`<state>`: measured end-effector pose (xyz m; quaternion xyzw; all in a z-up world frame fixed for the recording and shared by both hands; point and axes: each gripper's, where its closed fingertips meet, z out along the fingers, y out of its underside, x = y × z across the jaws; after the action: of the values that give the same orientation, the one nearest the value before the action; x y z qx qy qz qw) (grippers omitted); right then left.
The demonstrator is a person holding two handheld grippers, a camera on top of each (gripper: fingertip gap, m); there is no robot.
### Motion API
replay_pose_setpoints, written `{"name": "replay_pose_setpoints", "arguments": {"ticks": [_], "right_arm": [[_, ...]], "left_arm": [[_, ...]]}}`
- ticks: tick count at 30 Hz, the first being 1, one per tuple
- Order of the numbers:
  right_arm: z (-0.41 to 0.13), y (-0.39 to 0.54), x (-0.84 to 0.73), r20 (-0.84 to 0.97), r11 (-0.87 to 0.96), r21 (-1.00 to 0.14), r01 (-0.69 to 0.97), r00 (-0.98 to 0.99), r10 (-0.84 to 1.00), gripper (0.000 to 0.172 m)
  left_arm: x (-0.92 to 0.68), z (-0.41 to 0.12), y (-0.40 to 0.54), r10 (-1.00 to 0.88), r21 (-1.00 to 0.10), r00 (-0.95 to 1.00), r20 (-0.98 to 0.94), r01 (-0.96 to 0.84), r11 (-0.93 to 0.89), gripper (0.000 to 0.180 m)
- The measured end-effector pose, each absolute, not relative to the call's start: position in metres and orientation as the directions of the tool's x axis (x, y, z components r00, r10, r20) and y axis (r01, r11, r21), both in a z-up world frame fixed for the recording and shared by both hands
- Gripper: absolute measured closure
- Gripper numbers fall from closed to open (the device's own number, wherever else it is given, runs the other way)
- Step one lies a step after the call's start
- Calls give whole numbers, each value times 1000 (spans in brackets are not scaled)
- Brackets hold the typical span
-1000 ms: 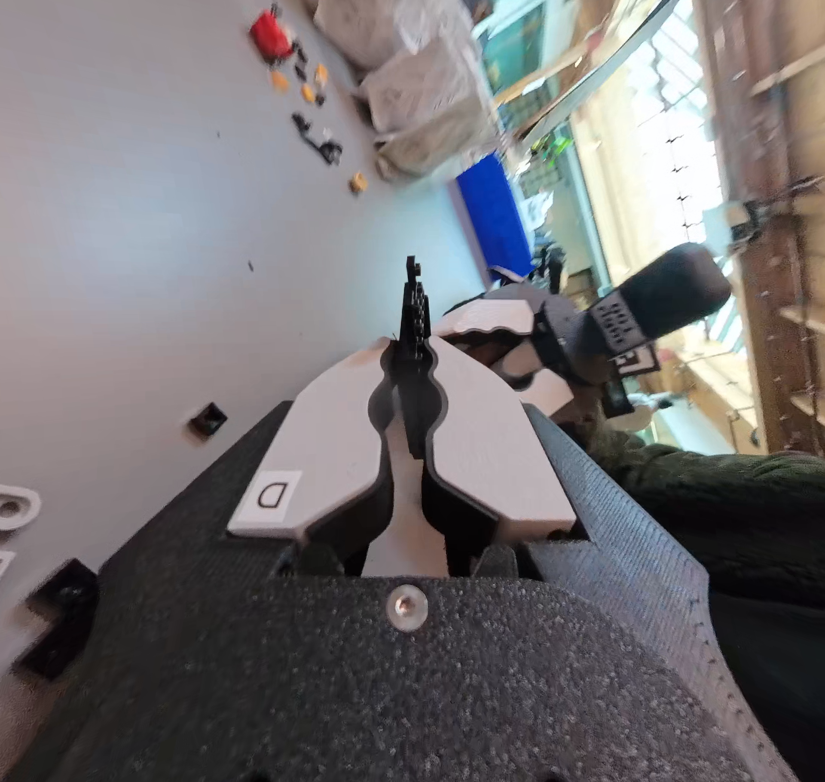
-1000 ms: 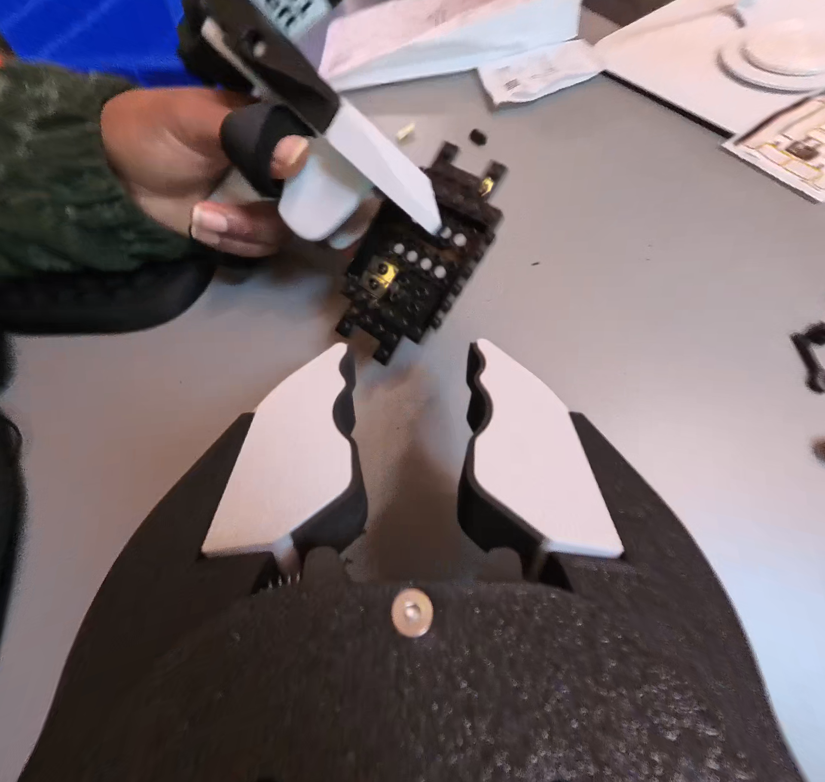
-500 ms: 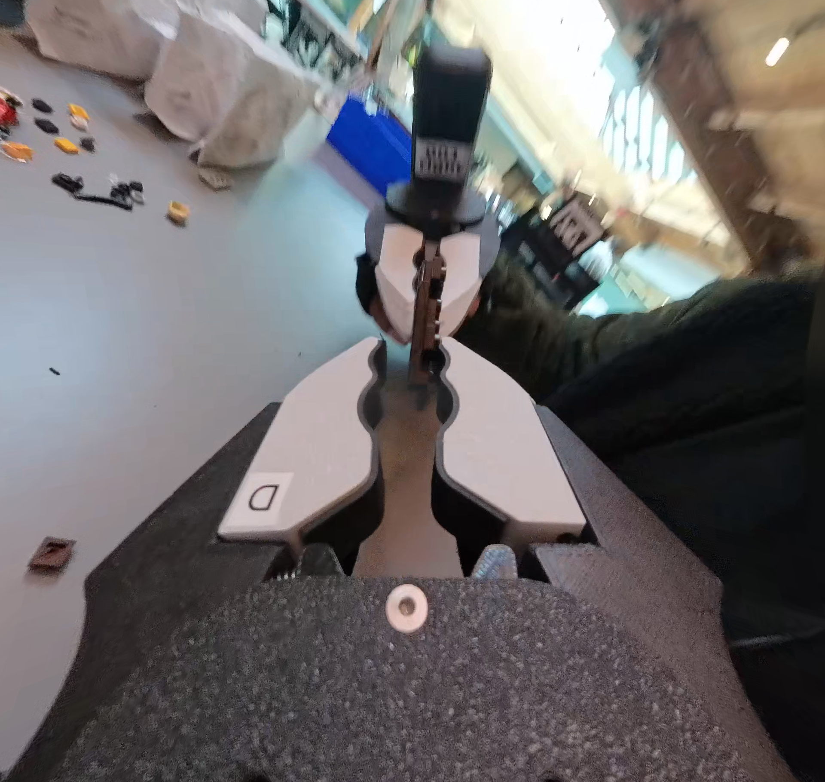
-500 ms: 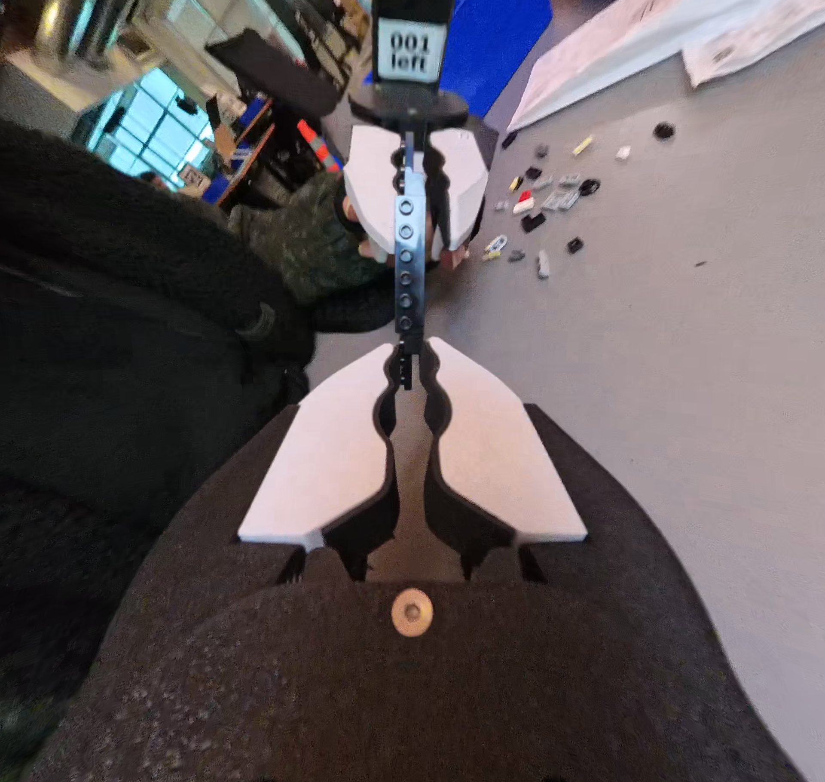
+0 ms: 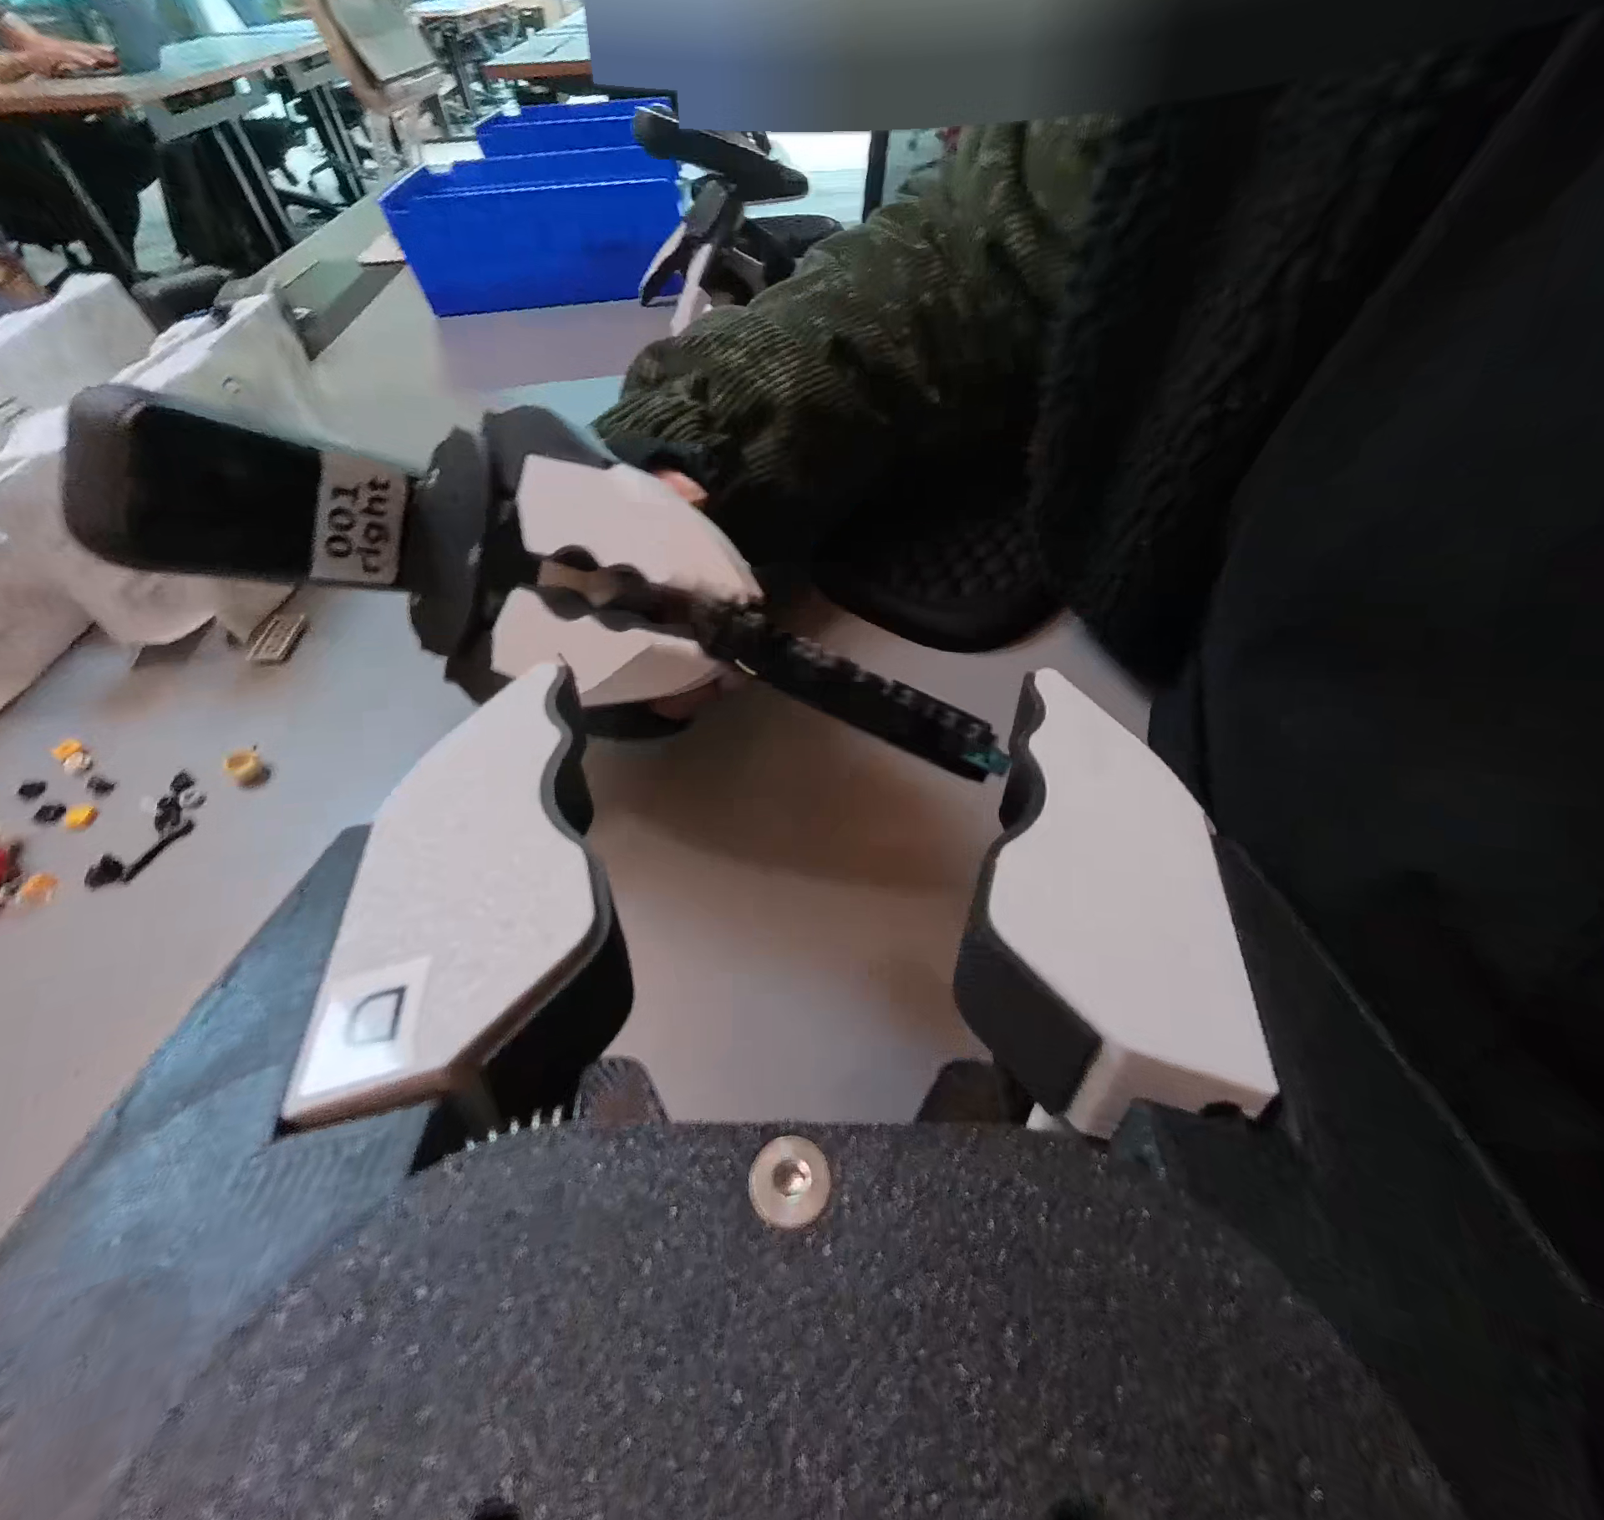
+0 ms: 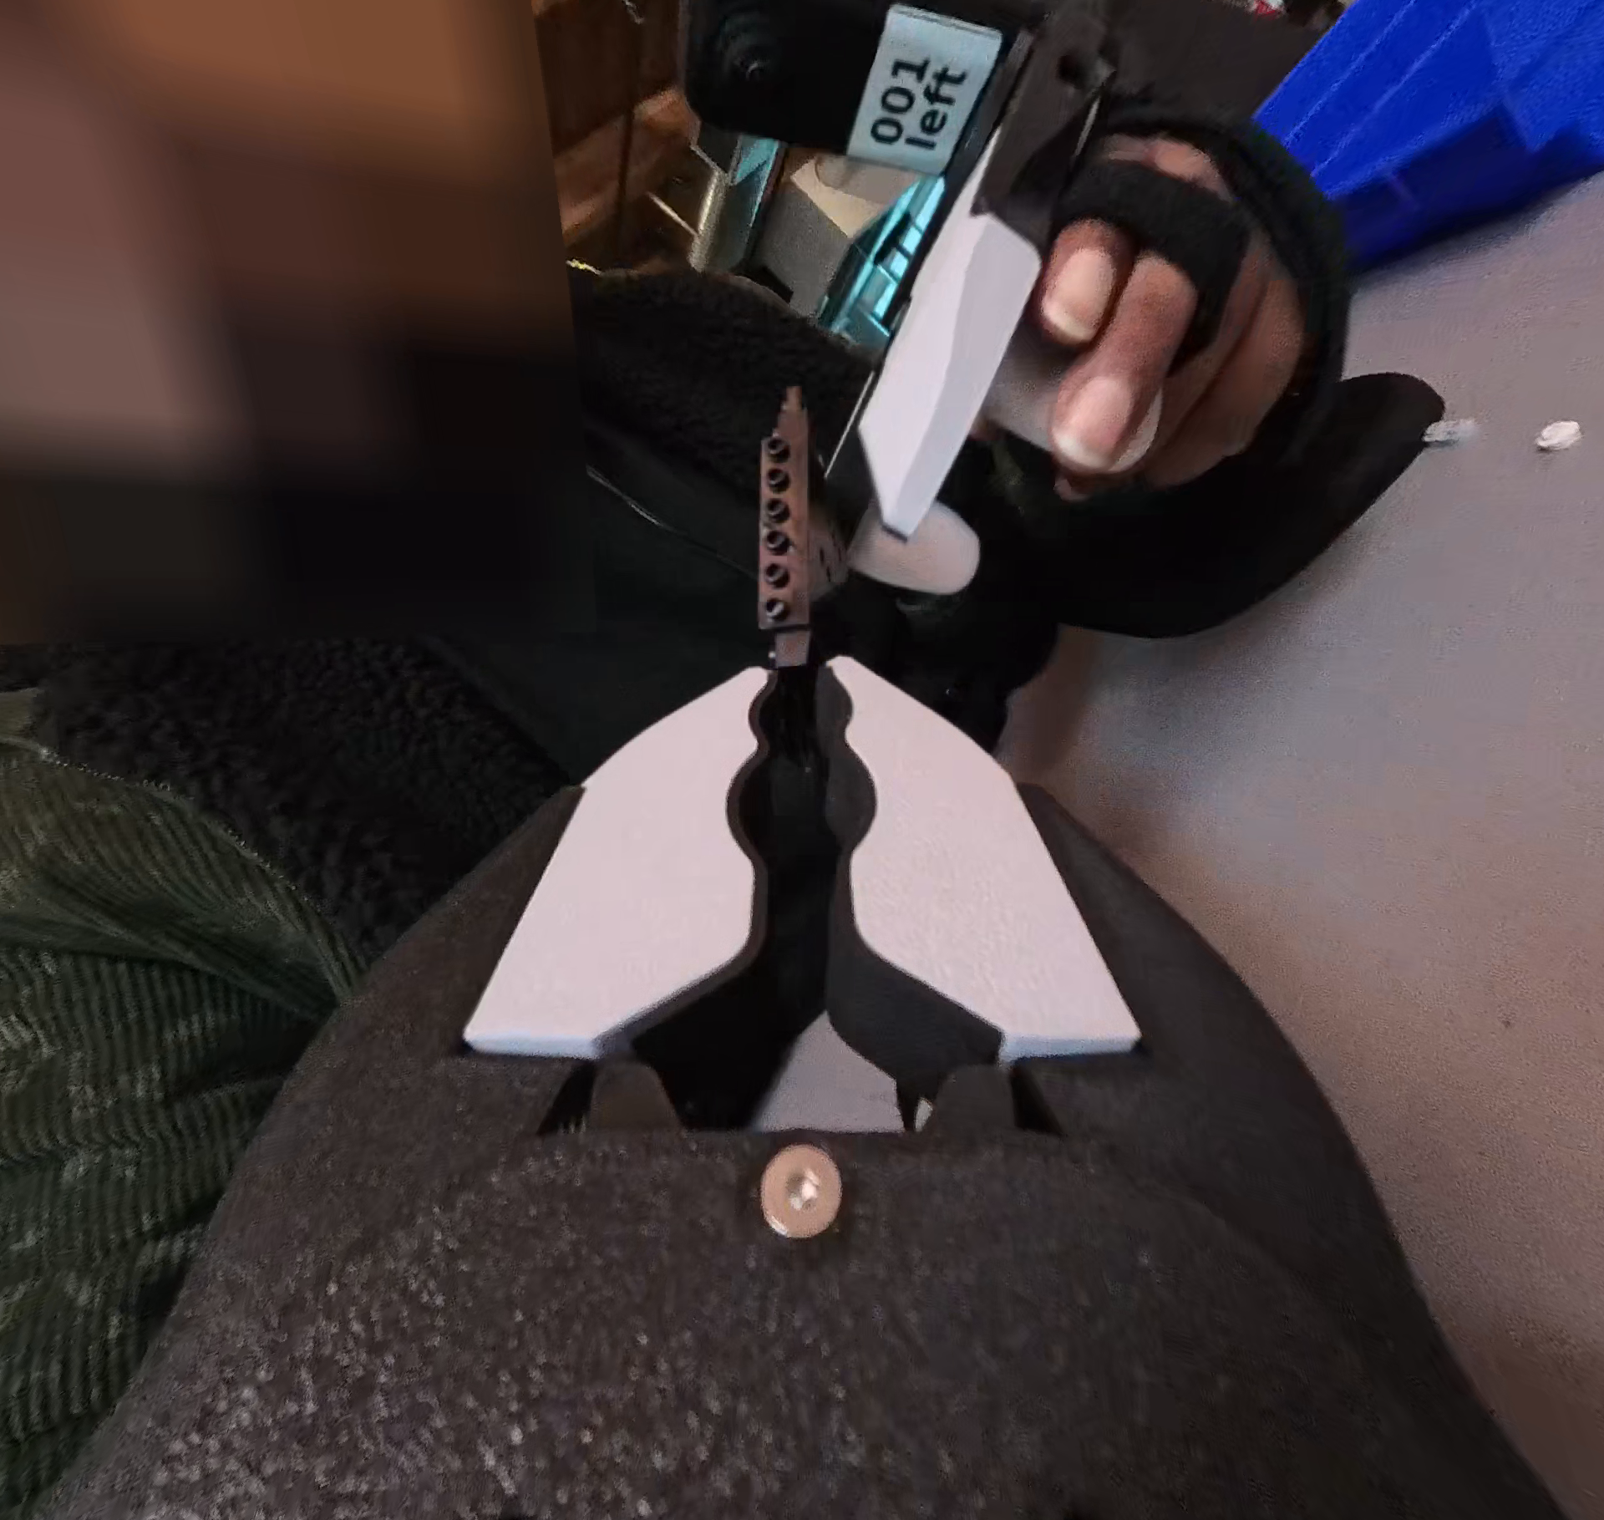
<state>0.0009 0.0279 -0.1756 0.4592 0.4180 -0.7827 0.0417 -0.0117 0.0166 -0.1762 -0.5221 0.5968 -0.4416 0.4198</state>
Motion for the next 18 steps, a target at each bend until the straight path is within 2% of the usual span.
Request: {"name": "replay_pose_setpoints", "arguments": {"ticks": [2, 5, 7, 8, 12, 13, 15, 18], "right_arm": [[-176, 29, -2, -752, -649, -619, 444, -574, 325, 164], [-170, 29, -1, -753, -680, -595, 429, -595, 283, 164], [-169, 26, -1, -753, -684, -586, 434, -603, 262, 164], [-169, 26, -2, -758, -690, -574, 440, -603, 247, 165], [-175, 37, -9, -786, -734, -542, 410, -557, 269, 165], [-176, 43, -11, -783, -742, -554, 377, -538, 311, 163], [-182, 56, -15, -738, -693, -656, 299, -446, 506, 164], [-184, 79, -10, -480, -440, -874, 207, -219, 850, 149]], "left_arm": [[-8, -176, 8, -987, -960, -128, -97, -250, 126, 88], [-5, -172, 11, -970, -939, -63, -233, -246, 242, 96], [-3, -167, 7, -957, -931, -55, -283, -222, 289, 109], [-3, -165, 7, -952, -929, -46, -302, -212, 305, 114], [-4, -165, 17, -960, -935, 12, -281, -227, 271, 114], [-6, -166, 23, -966, -942, 42, -255, -235, 238, 114], [-11, -168, 34, -984, -960, 87, -158, -246, 132, 114], [-18, -167, 43, -993, -974, 118, -23, -228, -4, 114]]}}
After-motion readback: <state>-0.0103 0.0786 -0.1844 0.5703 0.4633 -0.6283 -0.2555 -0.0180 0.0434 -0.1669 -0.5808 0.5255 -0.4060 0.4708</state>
